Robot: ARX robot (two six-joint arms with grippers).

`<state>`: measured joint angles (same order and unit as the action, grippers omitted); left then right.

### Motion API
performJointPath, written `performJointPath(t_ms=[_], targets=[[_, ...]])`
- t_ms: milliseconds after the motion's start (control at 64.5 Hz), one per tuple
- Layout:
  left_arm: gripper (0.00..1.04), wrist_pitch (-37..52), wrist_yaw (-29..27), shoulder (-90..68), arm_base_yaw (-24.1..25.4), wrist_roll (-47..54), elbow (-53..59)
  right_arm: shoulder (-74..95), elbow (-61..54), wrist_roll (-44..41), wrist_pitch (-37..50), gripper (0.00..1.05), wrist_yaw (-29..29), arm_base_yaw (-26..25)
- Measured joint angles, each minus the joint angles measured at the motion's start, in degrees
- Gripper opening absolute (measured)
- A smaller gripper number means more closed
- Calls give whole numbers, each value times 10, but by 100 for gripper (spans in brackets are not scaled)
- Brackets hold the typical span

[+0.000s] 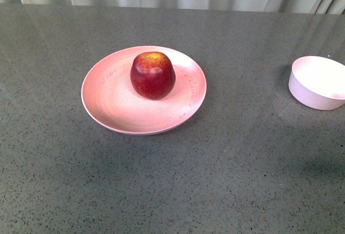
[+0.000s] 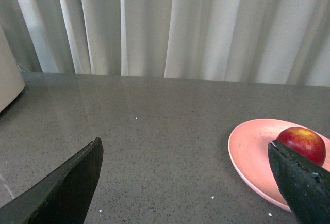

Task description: Move apple from plate to bowl

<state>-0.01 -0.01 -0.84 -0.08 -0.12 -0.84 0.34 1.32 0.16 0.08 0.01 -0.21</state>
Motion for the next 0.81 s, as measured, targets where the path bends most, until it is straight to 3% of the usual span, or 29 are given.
performJointPath(t_ms=[806], targets=[[96,0,0,0,0,0,0,0,0,0,0,96,0,0]])
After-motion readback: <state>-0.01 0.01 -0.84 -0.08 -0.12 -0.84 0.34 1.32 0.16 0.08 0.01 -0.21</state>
